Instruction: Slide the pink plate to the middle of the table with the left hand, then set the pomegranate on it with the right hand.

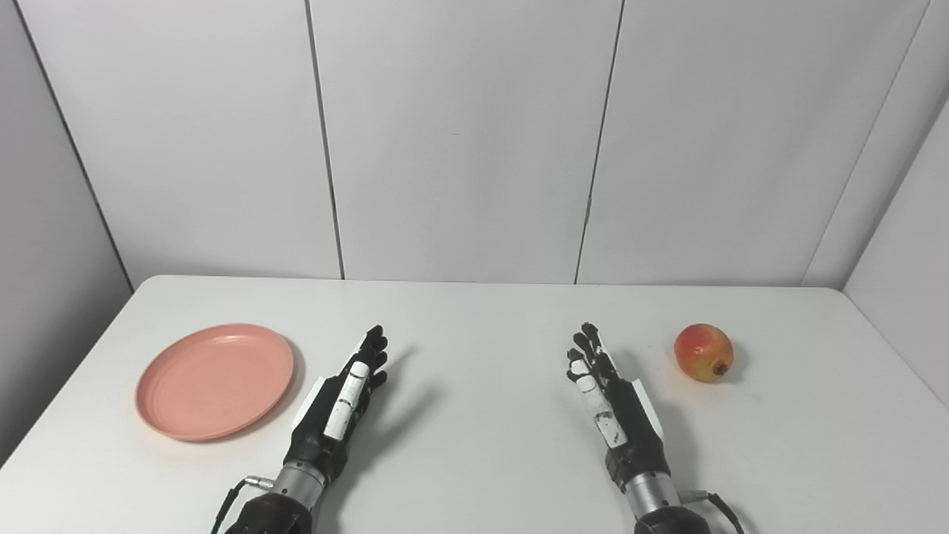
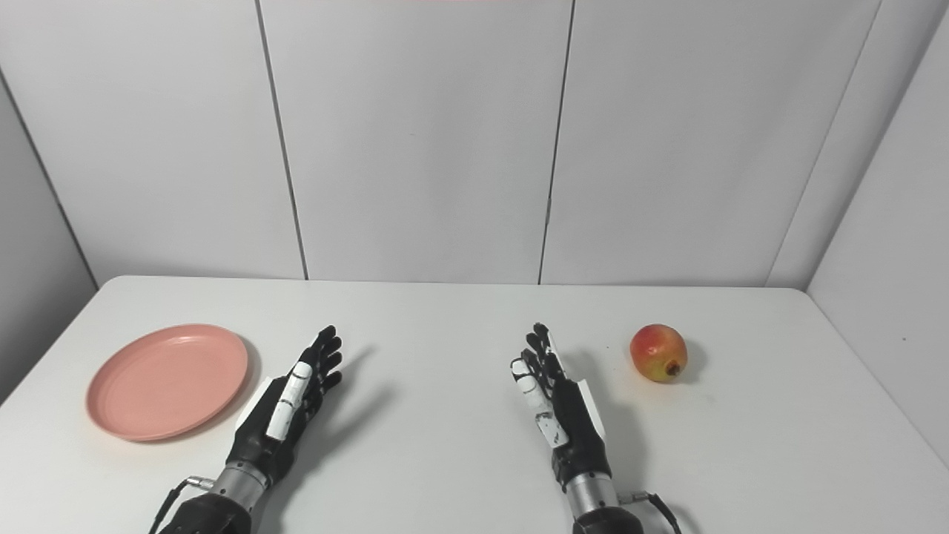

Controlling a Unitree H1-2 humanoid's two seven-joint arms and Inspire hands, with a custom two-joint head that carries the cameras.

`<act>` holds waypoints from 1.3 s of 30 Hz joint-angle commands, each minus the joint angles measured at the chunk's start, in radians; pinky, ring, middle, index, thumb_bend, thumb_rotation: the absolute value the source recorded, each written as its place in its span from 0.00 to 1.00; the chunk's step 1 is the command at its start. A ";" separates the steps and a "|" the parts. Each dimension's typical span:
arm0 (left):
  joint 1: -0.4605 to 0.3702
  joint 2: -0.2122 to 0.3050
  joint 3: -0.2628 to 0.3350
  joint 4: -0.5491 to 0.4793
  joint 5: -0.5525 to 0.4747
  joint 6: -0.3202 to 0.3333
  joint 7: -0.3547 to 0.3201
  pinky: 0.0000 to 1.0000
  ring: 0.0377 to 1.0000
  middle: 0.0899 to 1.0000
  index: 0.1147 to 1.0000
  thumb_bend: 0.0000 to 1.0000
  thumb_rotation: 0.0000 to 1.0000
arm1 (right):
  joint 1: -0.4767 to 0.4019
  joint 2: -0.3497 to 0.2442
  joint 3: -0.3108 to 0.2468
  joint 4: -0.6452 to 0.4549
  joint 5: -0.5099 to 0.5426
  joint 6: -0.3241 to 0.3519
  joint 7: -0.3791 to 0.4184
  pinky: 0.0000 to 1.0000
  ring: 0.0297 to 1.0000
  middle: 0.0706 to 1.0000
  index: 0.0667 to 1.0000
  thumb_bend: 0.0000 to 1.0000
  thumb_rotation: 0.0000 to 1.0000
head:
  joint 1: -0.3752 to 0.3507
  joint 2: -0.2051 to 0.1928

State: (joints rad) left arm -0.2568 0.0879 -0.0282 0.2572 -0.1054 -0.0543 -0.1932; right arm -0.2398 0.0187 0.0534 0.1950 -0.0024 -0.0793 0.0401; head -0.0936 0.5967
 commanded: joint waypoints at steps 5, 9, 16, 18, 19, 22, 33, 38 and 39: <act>-0.011 0.005 0.001 -0.009 0.002 -0.016 -0.004 0.98 1.00 1.00 1.00 0.62 1.00 | -0.047 -0.003 -0.002 -0.027 -0.002 -0.015 0.002 0.93 0.95 0.97 0.99 0.58 0.86 | 0.001 0.002; -0.012 0.005 0.002 -0.007 0.000 -0.017 -0.004 0.98 1.00 1.00 1.00 0.63 1.00 | -0.049 -0.002 -0.003 -0.024 -0.005 -0.014 -0.002 0.93 0.94 0.97 0.99 0.58 0.85 | 0.001 0.002; -0.011 0.007 -0.001 -0.014 0.007 -0.012 -0.002 0.97 1.00 1.00 1.00 0.62 1.00 | -0.050 -0.003 -0.004 -0.023 -0.006 -0.015 -0.004 0.93 0.94 0.97 0.99 0.61 0.85 | 0.001 0.005; -0.011 0.006 -0.001 -0.013 0.006 -0.014 -0.003 0.98 1.00 1.00 1.00 0.62 1.00 | -0.050 -0.003 -0.005 -0.026 -0.004 -0.011 -0.004 0.93 0.94 0.97 0.99 0.61 0.85 | 0.001 0.005; -0.011 0.006 0.000 -0.012 0.004 -0.014 -0.003 0.98 1.00 1.00 1.00 0.62 1.00 | -0.051 -0.003 -0.005 -0.026 -0.005 -0.013 -0.004 0.93 0.94 0.97 0.99 0.61 0.85 | 0.001 0.005; -0.010 0.005 0.001 -0.014 0.003 -0.011 -0.003 0.98 1.00 1.00 1.00 0.61 1.00 | -0.053 -0.005 -0.004 -0.023 -0.006 -0.015 -0.004 0.92 0.94 0.97 0.99 0.61 0.85 | 0.001 0.005; -0.011 0.008 -0.008 -0.016 0.024 -0.017 0.003 0.97 1.00 1.00 1.00 0.60 1.00 | -0.054 -0.008 -0.007 -0.017 -0.003 -0.023 -0.002 0.93 0.95 0.98 1.00 0.62 0.85 | 0.013 0.004; -0.013 0.000 -0.005 -0.009 0.014 -0.019 -0.004 0.98 1.00 1.00 1.00 0.61 1.00 | -0.053 -0.012 -0.014 -0.018 0.008 -0.021 0.002 0.93 0.95 0.97 0.99 0.61 0.84 | 0.043 0.002; -0.014 -0.004 -0.006 -0.007 0.017 -0.021 -0.001 0.98 1.00 1.00 1.00 0.62 1.00 | -0.054 -0.016 -0.015 -0.017 0.009 -0.023 0.003 0.93 0.95 0.97 0.99 0.62 0.83 | 0.065 -0.001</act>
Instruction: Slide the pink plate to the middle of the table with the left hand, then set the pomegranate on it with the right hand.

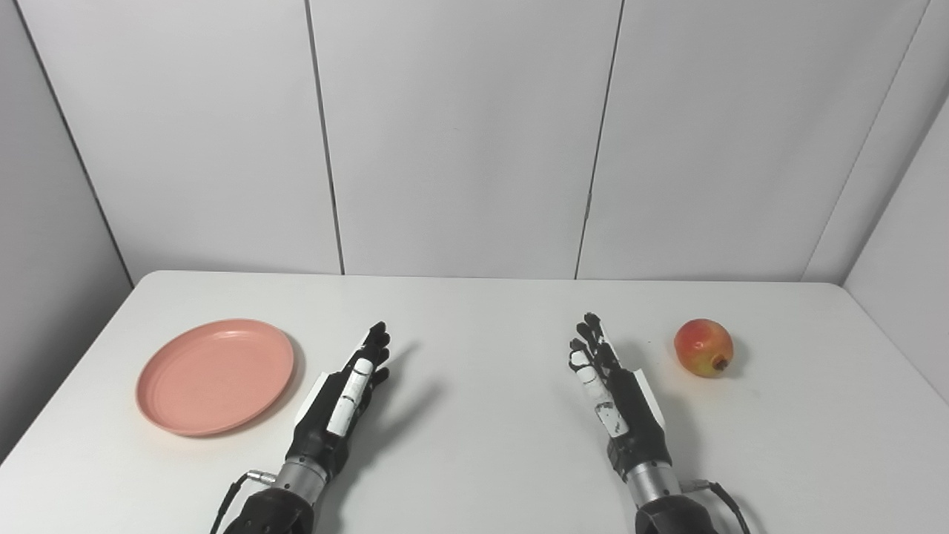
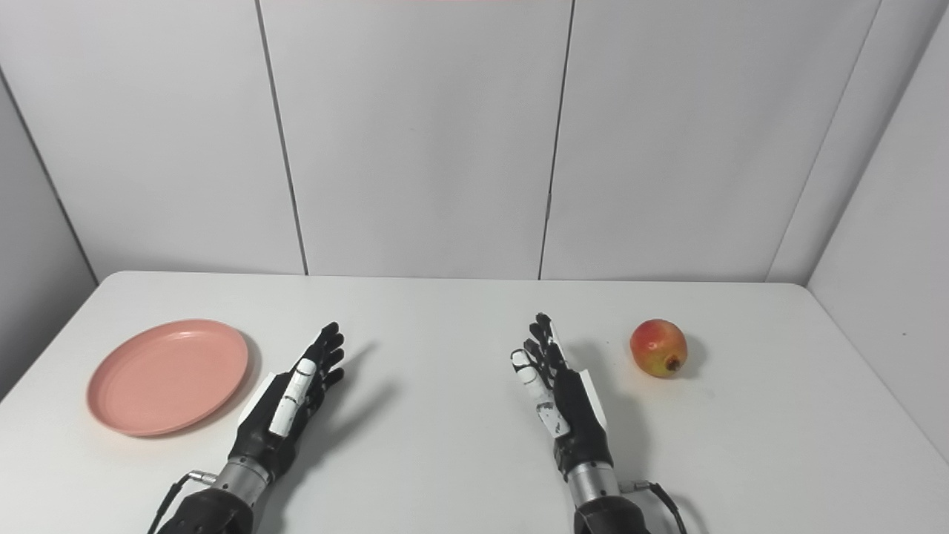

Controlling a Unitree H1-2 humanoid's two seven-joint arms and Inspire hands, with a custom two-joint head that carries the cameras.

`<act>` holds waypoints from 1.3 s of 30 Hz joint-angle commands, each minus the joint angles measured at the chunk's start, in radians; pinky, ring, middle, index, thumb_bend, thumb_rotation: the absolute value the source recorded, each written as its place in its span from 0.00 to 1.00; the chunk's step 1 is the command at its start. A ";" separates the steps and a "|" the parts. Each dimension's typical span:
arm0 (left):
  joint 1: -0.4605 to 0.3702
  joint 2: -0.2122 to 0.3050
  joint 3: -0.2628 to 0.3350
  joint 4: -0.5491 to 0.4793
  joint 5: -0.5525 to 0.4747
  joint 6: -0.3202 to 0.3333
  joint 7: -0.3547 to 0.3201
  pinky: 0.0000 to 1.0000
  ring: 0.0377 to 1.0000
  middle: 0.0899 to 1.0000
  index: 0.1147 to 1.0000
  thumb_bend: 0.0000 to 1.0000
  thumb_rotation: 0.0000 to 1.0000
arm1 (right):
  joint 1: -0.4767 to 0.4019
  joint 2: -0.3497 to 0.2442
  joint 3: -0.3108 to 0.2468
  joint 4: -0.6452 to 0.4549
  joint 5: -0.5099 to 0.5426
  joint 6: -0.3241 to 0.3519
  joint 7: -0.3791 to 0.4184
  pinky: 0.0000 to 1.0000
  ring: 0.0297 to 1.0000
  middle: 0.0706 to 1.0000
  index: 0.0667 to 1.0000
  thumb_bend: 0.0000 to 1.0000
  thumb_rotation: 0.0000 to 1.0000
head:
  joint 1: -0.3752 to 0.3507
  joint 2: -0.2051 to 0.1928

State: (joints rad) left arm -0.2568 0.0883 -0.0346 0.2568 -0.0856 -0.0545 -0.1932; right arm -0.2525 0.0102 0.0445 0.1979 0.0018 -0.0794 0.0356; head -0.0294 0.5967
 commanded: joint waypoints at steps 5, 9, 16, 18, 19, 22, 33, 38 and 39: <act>-0.013 -0.026 -0.012 0.011 0.041 -0.049 0.034 0.96 0.99 1.00 1.00 0.62 1.00 | -0.036 -0.031 -0.013 -0.018 0.012 -0.026 0.017 0.94 0.95 0.97 0.99 0.61 0.84 | 0.092 -0.021; -0.012 -0.050 -0.022 0.021 0.098 -0.057 0.085 0.93 0.97 0.99 0.99 0.65 1.00 | -0.034 -0.052 -0.022 -0.003 0.034 -0.042 0.035 0.96 0.96 0.98 0.99 0.60 0.83 | 0.163 -0.043; -0.015 -0.088 -0.040 0.034 0.167 -0.053 0.141 0.92 0.96 0.99 0.97 0.64 1.00 | -0.024 -0.067 -0.045 0.007 0.082 -0.053 0.061 1.00 0.97 0.99 1.00 0.55 0.85 | 0.253 -0.083; -0.017 -0.091 -0.045 0.038 0.152 -0.054 0.128 0.94 0.98 1.00 0.99 0.62 1.00 | -0.029 -0.067 -0.051 0.023 0.099 -0.060 0.072 1.00 0.98 0.99 1.00 0.55 0.85 | 0.271 -0.097; -0.018 -0.092 -0.048 0.040 0.146 -0.050 0.122 0.94 0.98 1.00 0.99 0.62 1.00 | -0.030 -0.069 -0.052 0.028 0.102 -0.064 0.076 1.00 0.98 0.99 1.00 0.55 0.85 | 0.277 -0.104; -0.023 -0.093 -0.051 0.053 0.129 -0.052 0.105 0.97 1.00 1.00 1.00 0.60 1.00 | -0.029 -0.070 -0.056 0.030 0.109 -0.068 0.083 1.00 0.97 0.99 1.00 0.54 0.86 | 0.282 -0.109; -0.033 -0.104 -0.042 0.095 0.182 -0.108 0.185 0.91 0.96 0.98 0.97 0.63 1.00 | -0.035 -0.075 -0.064 0.068 0.119 -0.101 0.093 1.00 0.97 0.99 1.00 0.52 0.84 | 0.304 -0.133; -0.046 -0.102 -0.017 0.114 0.131 -0.171 0.177 0.92 0.96 0.98 0.98 0.60 1.00 | -0.036 -0.077 -0.061 0.072 0.110 -0.107 0.091 1.00 0.97 0.99 1.00 0.54 0.85 | 0.309 -0.139; -0.050 -0.099 -0.011 0.109 0.109 -0.173 0.163 0.94 0.97 0.99 0.99 0.60 1.00 | -0.035 -0.079 -0.060 0.069 0.107 -0.106 0.091 1.00 0.97 0.99 1.00 0.54 0.85 | 0.316 -0.141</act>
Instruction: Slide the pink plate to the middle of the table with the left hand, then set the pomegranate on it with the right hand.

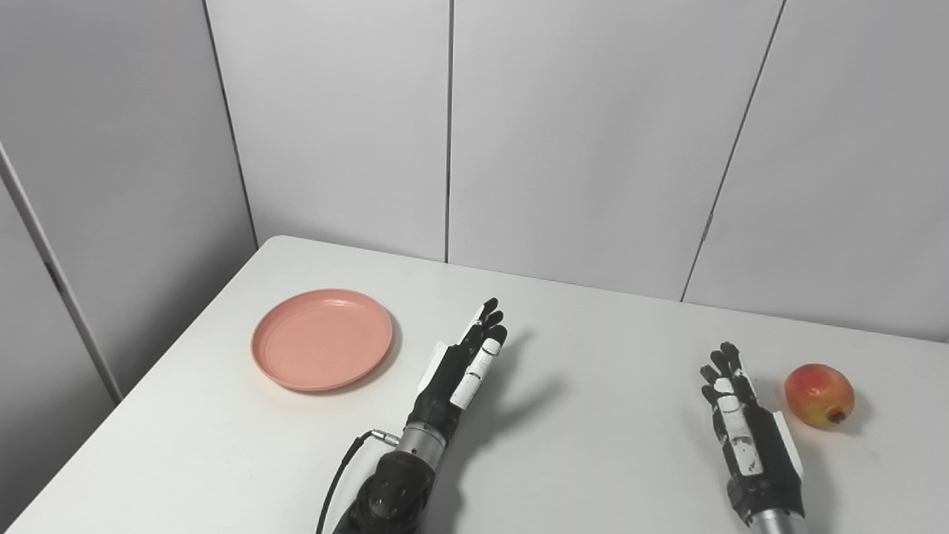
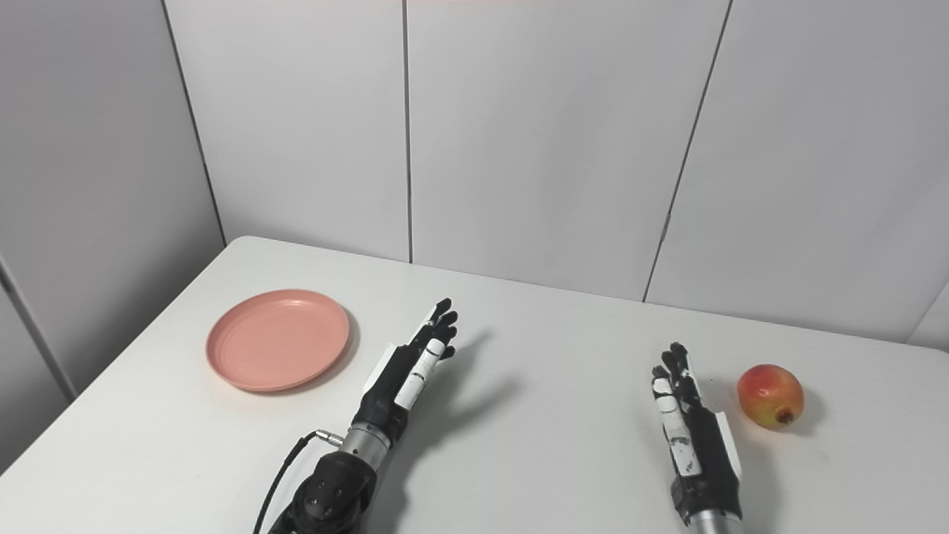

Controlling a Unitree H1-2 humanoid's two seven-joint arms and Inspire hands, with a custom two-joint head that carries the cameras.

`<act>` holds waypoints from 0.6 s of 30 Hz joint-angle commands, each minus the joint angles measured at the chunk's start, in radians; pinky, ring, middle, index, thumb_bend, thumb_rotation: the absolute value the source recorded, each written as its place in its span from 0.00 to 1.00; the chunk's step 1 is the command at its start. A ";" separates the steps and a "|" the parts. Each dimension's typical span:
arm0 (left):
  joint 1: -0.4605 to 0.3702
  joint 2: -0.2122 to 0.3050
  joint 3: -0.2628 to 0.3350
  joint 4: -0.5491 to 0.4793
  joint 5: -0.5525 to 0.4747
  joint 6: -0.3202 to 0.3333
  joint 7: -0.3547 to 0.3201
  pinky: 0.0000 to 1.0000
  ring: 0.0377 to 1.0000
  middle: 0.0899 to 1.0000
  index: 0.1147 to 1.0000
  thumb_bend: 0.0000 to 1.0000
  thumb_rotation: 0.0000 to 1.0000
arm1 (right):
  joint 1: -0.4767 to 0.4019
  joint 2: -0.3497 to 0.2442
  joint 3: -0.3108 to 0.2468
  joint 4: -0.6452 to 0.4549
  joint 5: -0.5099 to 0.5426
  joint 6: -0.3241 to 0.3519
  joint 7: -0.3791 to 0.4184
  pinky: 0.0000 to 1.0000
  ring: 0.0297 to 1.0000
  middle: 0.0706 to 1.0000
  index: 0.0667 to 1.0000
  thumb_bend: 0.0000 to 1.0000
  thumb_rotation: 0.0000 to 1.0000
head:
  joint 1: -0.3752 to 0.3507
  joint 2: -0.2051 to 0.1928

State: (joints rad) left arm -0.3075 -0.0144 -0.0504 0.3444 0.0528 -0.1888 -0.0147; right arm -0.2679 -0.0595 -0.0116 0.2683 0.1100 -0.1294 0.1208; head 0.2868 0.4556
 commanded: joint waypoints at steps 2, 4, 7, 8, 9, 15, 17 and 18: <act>-0.007 0.007 0.015 0.012 -0.058 -0.039 -0.034 0.95 0.98 1.00 1.00 0.62 1.00 | -0.019 -0.011 -0.004 -0.003 -0.004 -0.055 0.007 1.00 0.98 0.99 1.00 0.54 0.85 | 0.005 0.000; -0.015 0.012 0.023 0.002 -0.073 -0.031 -0.042 0.96 0.99 1.00 1.00 0.65 1.00 | -0.022 -0.013 -0.005 0.005 -0.004 -0.060 0.009 1.00 0.98 1.00 1.00 0.53 0.84 | 0.008 -0.004; -0.025 0.014 0.038 -0.019 -0.101 0.001 -0.050 0.97 1.00 1.00 1.00 0.65 1.00 | -0.025 -0.013 -0.009 0.014 -0.008 -0.066 0.006 1.00 0.98 1.00 1.00 0.52 0.83 | 0.013 -0.006; -0.029 0.015 0.042 -0.024 -0.106 0.006 -0.051 0.97 1.00 1.00 1.00 0.65 1.00 | -0.027 -0.015 -0.009 0.018 -0.009 -0.069 0.007 1.00 0.98 1.00 1.00 0.52 0.84 | 0.018 -0.006; -0.034 0.019 0.047 -0.031 -0.113 0.011 -0.054 0.97 1.00 1.00 1.00 0.65 1.00 | -0.029 -0.018 -0.009 0.023 -0.011 -0.071 0.009 1.00 0.98 1.00 1.00 0.52 0.84 | 0.020 -0.006; -0.057 0.039 0.077 -0.077 -0.161 0.055 -0.072 0.99 0.99 1.00 1.00 0.67 1.00 | -0.041 -0.021 -0.012 0.046 -0.012 -0.091 0.003 1.00 0.98 1.00 1.00 0.52 0.85 | 0.033 -0.013; -0.064 0.043 0.086 -0.085 -0.170 0.065 -0.070 0.99 0.99 1.00 1.00 0.67 1.00 | -0.045 -0.019 -0.014 0.053 -0.015 -0.101 -0.002 1.00 0.98 1.00 1.00 0.52 0.84 | 0.036 -0.017; -0.072 0.046 0.095 -0.093 -0.174 0.071 -0.064 0.99 0.99 1.00 1.00 0.67 1.00 | -0.047 -0.020 -0.015 0.058 -0.016 -0.106 -0.002 1.00 0.98 1.00 1.00 0.52 0.84 | 0.036 -0.019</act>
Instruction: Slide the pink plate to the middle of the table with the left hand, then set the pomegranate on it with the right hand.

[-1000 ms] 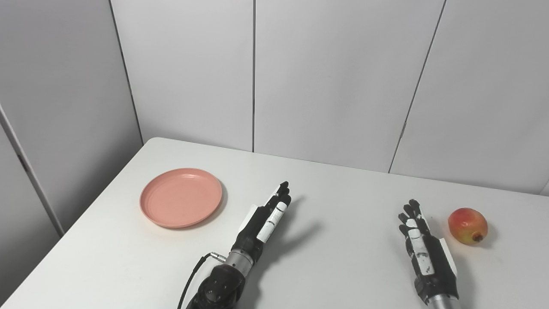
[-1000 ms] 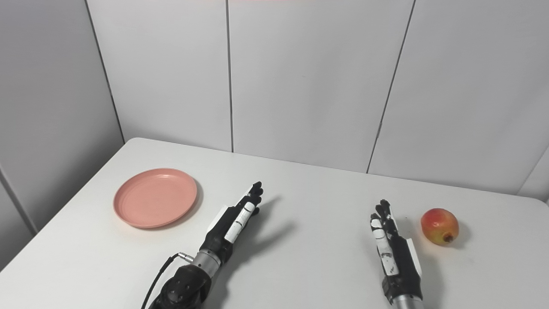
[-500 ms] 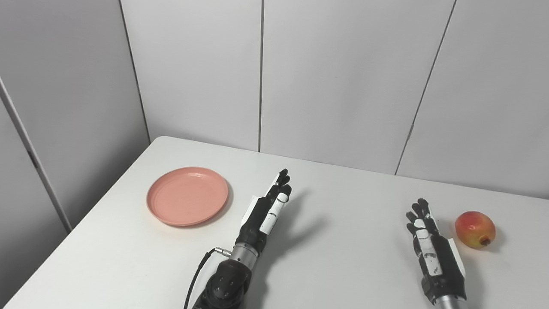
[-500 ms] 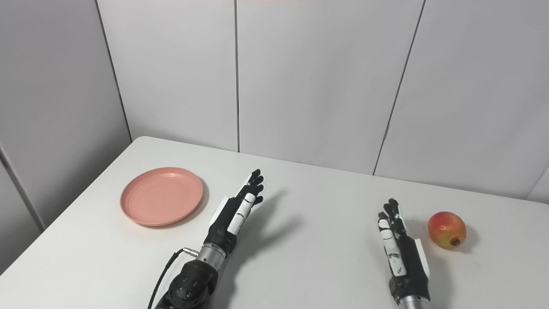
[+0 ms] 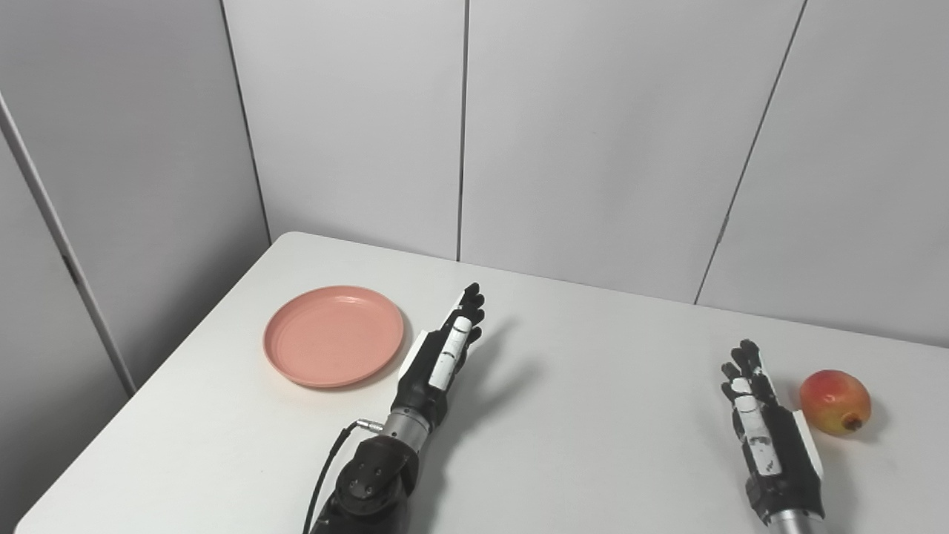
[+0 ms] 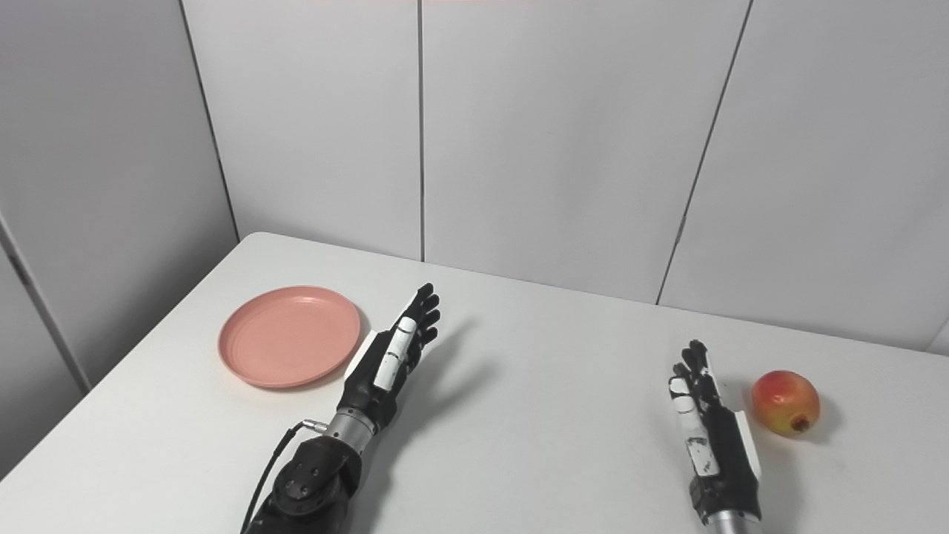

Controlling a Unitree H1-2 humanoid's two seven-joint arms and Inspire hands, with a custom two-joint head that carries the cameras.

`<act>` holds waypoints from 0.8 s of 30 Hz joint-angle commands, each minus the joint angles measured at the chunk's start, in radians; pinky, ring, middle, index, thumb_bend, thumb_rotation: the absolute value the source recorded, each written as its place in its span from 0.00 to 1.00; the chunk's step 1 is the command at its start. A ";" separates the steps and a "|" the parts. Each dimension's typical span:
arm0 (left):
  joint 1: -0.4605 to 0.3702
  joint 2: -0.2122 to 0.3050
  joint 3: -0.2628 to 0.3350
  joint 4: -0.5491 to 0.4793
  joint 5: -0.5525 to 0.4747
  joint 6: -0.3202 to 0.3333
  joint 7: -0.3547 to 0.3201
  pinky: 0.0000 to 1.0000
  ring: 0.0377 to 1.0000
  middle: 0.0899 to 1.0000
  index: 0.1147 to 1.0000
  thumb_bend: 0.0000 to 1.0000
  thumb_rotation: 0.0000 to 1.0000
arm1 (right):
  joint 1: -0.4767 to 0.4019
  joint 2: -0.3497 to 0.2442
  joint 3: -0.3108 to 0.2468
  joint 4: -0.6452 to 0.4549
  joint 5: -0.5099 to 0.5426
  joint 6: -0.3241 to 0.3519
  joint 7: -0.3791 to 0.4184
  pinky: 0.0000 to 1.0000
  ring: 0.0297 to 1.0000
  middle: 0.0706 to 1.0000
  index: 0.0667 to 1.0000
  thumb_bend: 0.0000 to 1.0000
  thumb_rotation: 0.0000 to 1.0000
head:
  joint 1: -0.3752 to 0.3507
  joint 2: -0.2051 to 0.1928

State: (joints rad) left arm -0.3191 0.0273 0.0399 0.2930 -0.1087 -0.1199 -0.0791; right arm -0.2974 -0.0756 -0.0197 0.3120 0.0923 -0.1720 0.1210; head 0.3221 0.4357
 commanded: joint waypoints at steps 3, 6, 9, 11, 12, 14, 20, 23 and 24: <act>-0.081 0.013 0.035 -0.069 -0.026 0.024 0.018 0.98 0.99 0.99 0.99 0.67 1.00 | -0.022 -0.007 -0.009 0.023 0.002 -0.075 0.002 0.99 0.98 1.00 1.00 0.52 0.84 | 0.000 0.001; -0.094 0.020 0.063 -0.096 -0.042 0.061 0.030 0.96 0.98 0.98 0.98 0.67 1.00 | -0.024 -0.011 -0.010 0.028 0.004 -0.079 0.006 1.00 0.98 1.00 1.00 0.52 0.85 | 0.004 0.003; -0.102 0.040 0.088 -0.113 -0.048 0.089 0.040 0.95 0.97 0.97 0.97 0.68 1.00 | -0.025 -0.013 -0.012 0.033 0.008 -0.083 0.007 1.00 0.98 1.00 1.00 0.51 0.85 | 0.008 0.002; -0.102 0.055 0.101 -0.125 -0.052 0.100 0.041 0.94 0.96 0.96 0.96 0.70 1.00 | -0.027 -0.012 -0.013 0.036 0.011 -0.083 0.008 1.00 0.98 0.99 1.00 0.51 0.84 | 0.010 0.001; -0.101 0.062 0.106 -0.129 -0.054 0.102 0.040 0.94 0.95 0.96 0.96 0.71 1.00 | -0.028 -0.013 -0.013 0.037 0.012 -0.084 0.009 1.00 0.97 0.99 1.00 0.51 0.84 | 0.011 0.000; -0.102 0.077 0.114 -0.134 -0.049 0.101 0.044 0.93 0.94 0.95 0.94 0.72 1.00 | -0.029 -0.014 -0.013 0.039 0.014 -0.088 0.011 1.00 0.98 0.99 1.00 0.51 0.84 | 0.013 -0.004; -0.106 0.129 0.129 -0.137 -0.025 0.092 0.054 0.89 0.91 0.91 0.90 0.70 1.00 | -0.030 -0.011 -0.015 0.039 0.026 -0.088 0.018 1.00 0.98 1.00 1.00 0.49 0.82 | 0.012 -0.007; -0.109 0.161 0.138 -0.127 -0.024 0.089 0.051 0.90 0.91 0.90 0.90 0.71 1.00 | -0.029 -0.010 -0.016 0.036 0.026 -0.086 0.015 1.00 0.98 1.00 1.00 0.49 0.82 | 0.015 -0.008; -0.111 0.170 0.143 -0.121 -0.028 0.089 0.051 0.90 0.90 0.90 0.90 0.71 1.00 | -0.029 -0.011 -0.015 0.035 0.026 -0.086 0.014 1.00 0.98 1.00 1.00 0.49 0.82 | 0.015 -0.008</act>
State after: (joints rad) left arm -0.3759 0.1659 0.1721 0.1899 -0.1421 -0.0109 -0.0277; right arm -0.3161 -0.0827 -0.0263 0.3425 0.1105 -0.2103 0.1296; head 0.3374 0.4264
